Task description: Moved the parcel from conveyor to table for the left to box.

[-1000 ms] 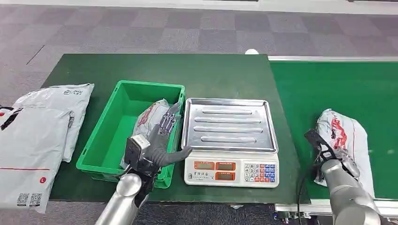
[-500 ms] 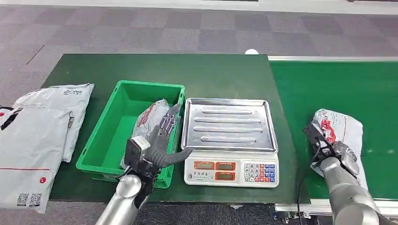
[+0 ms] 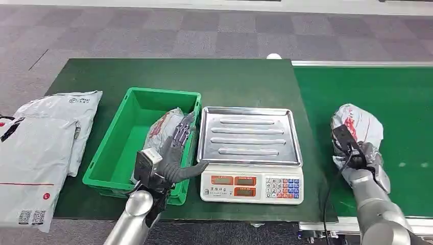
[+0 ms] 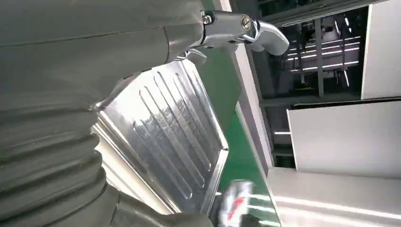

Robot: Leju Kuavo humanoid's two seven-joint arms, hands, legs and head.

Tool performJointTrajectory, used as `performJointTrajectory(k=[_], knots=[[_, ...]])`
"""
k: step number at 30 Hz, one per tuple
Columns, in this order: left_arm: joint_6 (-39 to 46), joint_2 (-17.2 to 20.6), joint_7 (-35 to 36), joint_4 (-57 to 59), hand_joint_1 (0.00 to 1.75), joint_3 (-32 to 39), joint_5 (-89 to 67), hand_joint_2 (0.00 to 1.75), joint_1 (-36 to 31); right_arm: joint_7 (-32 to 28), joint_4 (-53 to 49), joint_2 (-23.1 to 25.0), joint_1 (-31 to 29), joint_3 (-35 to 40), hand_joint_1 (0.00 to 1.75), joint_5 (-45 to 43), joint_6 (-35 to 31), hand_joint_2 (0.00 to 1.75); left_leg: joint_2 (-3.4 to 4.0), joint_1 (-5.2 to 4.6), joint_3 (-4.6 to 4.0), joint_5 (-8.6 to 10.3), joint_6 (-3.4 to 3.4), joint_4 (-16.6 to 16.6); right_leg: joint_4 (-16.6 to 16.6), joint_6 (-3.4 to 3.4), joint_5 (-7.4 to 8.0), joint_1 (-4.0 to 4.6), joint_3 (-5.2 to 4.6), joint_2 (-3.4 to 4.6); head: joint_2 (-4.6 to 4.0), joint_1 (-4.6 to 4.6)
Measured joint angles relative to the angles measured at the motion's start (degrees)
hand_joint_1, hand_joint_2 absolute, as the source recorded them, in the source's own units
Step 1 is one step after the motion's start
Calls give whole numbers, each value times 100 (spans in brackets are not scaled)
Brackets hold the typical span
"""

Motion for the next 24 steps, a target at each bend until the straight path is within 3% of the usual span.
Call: performJointTrajectory(k=[4,5,8,17,21,24], knots=[[9,0,-18,0,0,0,15,175,14,-1402,-358,87,74,-2,175,-1153,-887,175,-5,0,-1,0,0,0,0,0,0,0,0,-2,0,0],[17,-2,-28,6,0,-2,35,175,11,-2075,-703,155,146,0,175,-1823,-1184,175,-3,2,2,0,0,0,0,0,-1,2,1,0,0,-2],[22,-4,-94,53,0,-7,66,175,-21,-2777,-1947,387,678,212,175,-3180,-1035,175,-15,2,-5,0,0,-1,0,-2,-4,2,0,-12,0,0],[-17,-7,-166,249,0,-28,109,175,-260,-2905,-5092,780,1961,2015,175,-3043,-1300,175,4,5,-2,-3,-5,-3,1,-4,-5,4,-7,4,0,-2],[-17,-7,-197,319,0,-28,109,175,-344,-2763,-5806,824,2230,2689,175,-2971,-864,175,7,5,0,-3,-6,-3,2,-4,-5,4,-7,12,0,0],[-17,-4,-214,348,0,-28,109,175,-374,-2583,-6110,824,2347,3258,175,-2828,-73,175,9,4,1,-3,-6,-3,1,-4,-4,3,-7,12,0,-2]])
